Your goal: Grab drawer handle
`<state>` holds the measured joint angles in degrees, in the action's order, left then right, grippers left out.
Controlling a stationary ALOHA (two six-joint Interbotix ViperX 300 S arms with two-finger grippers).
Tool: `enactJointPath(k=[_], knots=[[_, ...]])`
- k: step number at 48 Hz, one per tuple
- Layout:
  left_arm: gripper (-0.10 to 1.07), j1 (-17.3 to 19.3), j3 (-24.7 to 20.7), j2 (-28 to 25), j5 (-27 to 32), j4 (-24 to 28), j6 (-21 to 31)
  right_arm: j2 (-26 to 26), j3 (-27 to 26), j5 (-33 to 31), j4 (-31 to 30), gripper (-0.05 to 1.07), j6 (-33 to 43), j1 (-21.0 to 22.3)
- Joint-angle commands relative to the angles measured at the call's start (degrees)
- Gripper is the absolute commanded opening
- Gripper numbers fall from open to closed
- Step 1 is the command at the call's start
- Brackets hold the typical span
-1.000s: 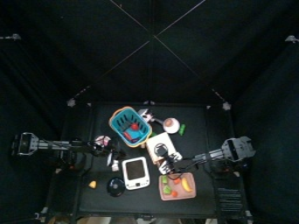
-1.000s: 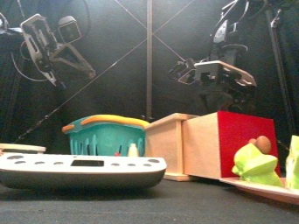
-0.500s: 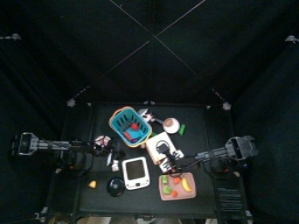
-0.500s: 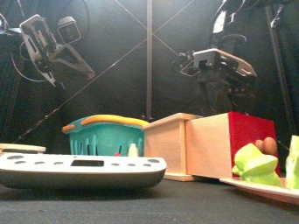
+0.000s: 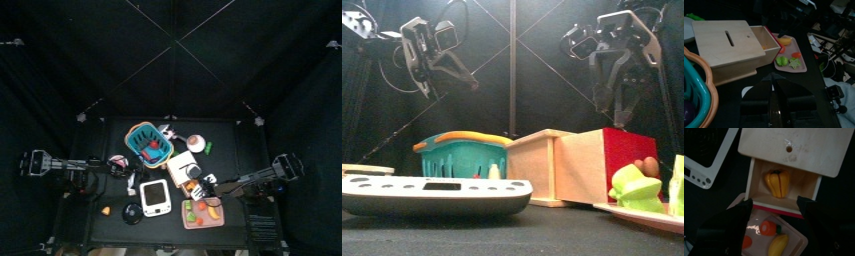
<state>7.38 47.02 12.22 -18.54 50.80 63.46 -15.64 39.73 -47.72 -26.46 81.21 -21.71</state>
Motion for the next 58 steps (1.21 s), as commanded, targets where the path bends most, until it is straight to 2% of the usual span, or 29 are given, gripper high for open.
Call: enactJointPath(k=[1,2,9,19,25,39,49,58], knots=[[0.51,0.0,-4.0,-3.3,-0.3,-0.9,-0.2,-1.5,1.3,3.1,0.2,1.01,2.4,-2.5],[0.51,-0.2,-5.0,-5.4,-0.3,-1.1,-0.2,-1.5,2.1,4.0,0.4,1.01,3.0,-3.0],[0.51,-0.1,-7.6,-11.0,-0.3,-1.2,-0.2,-1.6,4.2,4.8,0.4,1.01,5.8,-4.2],[0.51,0.3,-9.3,-14.3,1.8,-1.6,-0.2,-1.3,6.1,5.1,-0.7,1.01,6.2,-3.7],[0.51,0.3,-9.8,-15.5,6.4,-1.4,-0.2,-0.9,6.8,5.3,-0.8,1.01,6.3,-2.7],[0.51,0.7,-14.2,-17.9,15.8,-1.3,-0.3,2.5,6.2,5.8,-2.4,1.01,6.4,-1.1],[0.51,0.7,-16.5,-19.3,16.9,-0.5,-0.3,4.7,4.9,5.7,-1.4,1.01,6.4,0.4],[0.51,0.7,-17.8,-17.8,16.7,-0.4,-0.3,4.0,4.1,1.8,1.0,1.01,6.4,1.8]])
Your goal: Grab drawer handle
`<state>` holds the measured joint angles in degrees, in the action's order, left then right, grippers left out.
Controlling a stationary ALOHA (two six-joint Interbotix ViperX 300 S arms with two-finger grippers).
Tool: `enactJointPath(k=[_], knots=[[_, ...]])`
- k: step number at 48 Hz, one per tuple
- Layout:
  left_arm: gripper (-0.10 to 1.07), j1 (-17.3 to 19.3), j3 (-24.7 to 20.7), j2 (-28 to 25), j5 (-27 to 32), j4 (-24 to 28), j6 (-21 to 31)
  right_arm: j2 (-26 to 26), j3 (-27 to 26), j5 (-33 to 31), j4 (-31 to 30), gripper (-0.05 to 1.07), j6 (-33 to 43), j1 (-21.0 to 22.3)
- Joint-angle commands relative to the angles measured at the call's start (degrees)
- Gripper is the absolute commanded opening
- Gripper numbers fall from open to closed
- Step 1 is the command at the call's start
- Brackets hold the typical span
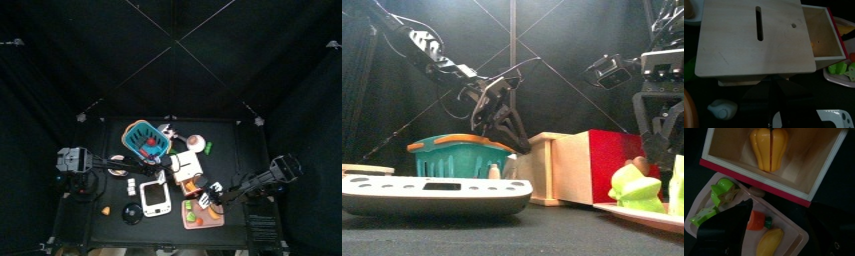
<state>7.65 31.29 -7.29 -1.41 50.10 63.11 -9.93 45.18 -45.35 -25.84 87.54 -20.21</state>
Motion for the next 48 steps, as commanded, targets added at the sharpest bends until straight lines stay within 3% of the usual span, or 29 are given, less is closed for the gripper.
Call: enactJointPath(k=[1,9,25,38,48], knots=[[0.51,0.4,-2.1,2.1,-0.5,0.4,0.1,-2.1,-1.6,-0.4,0.7,1.01,0.2,0.4],[0.51,-0.1,-2.4,4.2,-2.1,1.0,0.1,-0.4,-4.8,0.2,5.2,1.01,0.1,0.1],[0.51,0.4,-2.3,4.5,-6.5,0.9,0.2,2.9,-6.6,0.3,5.1,1.01,0.1,0.4],[0.51,1.6,-7.0,-1.0,-6.9,0.8,0.2,4.9,-6.7,0.3,4.0,1.01,0.1,1.5],[0.51,2.3,-7.5,-2.5,-6.2,0.4,0.2,5.5,-6.9,0.3,3.4,1.01,0.1,2.1]])
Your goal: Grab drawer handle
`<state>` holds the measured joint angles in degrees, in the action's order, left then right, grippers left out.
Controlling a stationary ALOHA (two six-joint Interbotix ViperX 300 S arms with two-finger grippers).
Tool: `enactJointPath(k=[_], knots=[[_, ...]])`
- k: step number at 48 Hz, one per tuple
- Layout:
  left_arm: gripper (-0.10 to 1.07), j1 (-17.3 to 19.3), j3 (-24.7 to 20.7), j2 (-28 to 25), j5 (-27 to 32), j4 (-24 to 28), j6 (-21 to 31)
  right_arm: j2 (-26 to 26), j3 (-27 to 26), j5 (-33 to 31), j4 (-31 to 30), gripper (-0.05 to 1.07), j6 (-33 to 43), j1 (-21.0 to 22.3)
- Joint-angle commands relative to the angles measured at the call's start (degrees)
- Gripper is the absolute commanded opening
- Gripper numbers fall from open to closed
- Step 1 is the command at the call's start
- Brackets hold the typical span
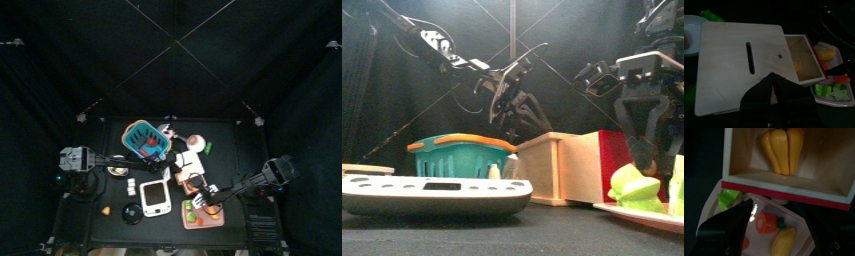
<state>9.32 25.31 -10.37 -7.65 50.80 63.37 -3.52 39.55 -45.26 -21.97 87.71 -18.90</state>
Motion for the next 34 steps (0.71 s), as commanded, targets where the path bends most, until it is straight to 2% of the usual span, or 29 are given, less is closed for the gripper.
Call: enactJointPath(k=[1,8,23,34], knots=[[0.51,0.7,-1.4,0.5,0.2,-0.4,-0.1,-0.9,-1.2,0.2,-0.4,1.01,-0.1,0.8],[0.51,1.1,-1.1,0.4,0.4,-0.7,-0.1,-0.3,-1.4,0.2,-0.4,0.98,-0.1,1.0],[0.51,1.0,-1.0,0.4,0.9,-0.7,-0.1,-0.3,-1.6,0.2,0.4,0.69,-0.1,1.6],[0.51,1.1,-0.9,0.4,1.1,-0.8,-0.1,-0.3,-1.4,0.0,1.0,0.55,-0.1,1.7]])
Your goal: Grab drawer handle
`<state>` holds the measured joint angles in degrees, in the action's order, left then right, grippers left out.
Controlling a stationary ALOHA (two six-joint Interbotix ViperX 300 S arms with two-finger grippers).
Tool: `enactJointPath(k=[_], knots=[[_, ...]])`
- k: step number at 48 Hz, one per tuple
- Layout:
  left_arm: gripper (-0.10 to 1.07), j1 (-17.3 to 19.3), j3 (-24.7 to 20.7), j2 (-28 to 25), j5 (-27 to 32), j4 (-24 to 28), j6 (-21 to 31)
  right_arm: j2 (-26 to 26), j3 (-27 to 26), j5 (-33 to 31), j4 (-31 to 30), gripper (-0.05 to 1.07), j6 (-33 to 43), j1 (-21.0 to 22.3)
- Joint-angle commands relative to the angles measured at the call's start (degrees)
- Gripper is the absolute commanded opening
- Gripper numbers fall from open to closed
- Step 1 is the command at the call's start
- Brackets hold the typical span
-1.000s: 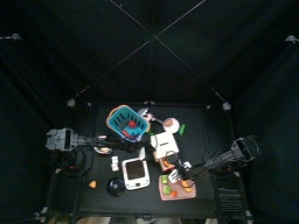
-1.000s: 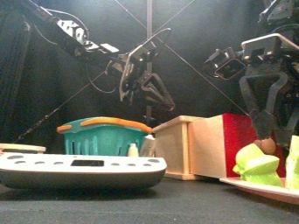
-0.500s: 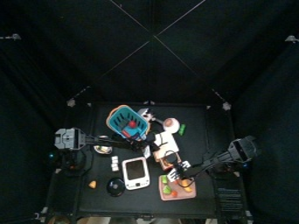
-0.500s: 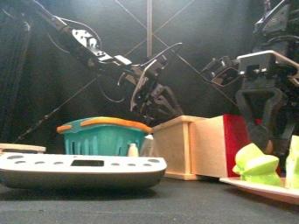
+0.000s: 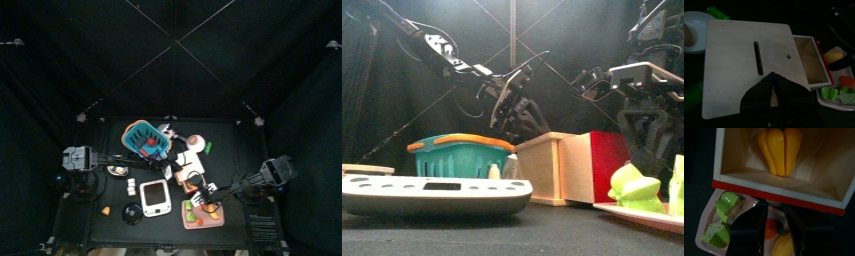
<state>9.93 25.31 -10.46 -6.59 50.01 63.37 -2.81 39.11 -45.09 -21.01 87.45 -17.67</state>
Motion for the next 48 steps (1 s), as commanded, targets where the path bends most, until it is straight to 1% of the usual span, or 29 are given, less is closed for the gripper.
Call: enactJointPath(k=[1,8,16,20,24,29,34,40,44,48], knots=[[0.51,0.4,-0.9,0.5,0.1,0.1,-0.1,-1.0,-1.1,-0.2,0.1,0.54,0.2,0.4],[0.51,0.4,-0.9,0.5,0.0,0.0,-0.1,-1.0,-1.0,-0.3,0.0,0.53,0.2,0.4],[0.51,0.4,-0.9,0.5,0.0,0.1,-0.1,-1.0,-1.1,-0.2,0.3,0.57,0.4,0.1],[0.51,0.4,-0.9,0.5,0.0,0.1,-0.1,-1.0,-1.6,-0.1,1.1,0.65,0.4,0.0],[0.51,0.4,-0.9,0.5,0.0,0.1,-0.1,-0.8,-2.5,-0.4,1.8,0.78,0.7,-0.2],[0.51,0.4,-0.7,0.5,0.0,0.0,-0.1,-0.6,-3.4,-1.9,1.1,0.88,4.0,-0.5],[0.51,0.4,-0.5,0.5,0.0,0.1,-0.1,-0.6,-3.5,-4.0,-2.1,0.89,8.2,-1.3],[0.51,0.4,-0.4,0.6,0.1,0.0,-0.1,-0.5,-3.1,-4.4,-5.1,0.89,13.4,-1.7],[0.51,0.4,-0.4,0.7,0.0,0.0,-0.1,-0.5,-2.6,-4.4,-5.9,0.88,15.2,-1.7],[0.51,0.4,-0.4,0.7,0.0,0.1,-0.1,-0.5,-2.3,-4.4,-5.7,0.88,15.4,-1.7]])
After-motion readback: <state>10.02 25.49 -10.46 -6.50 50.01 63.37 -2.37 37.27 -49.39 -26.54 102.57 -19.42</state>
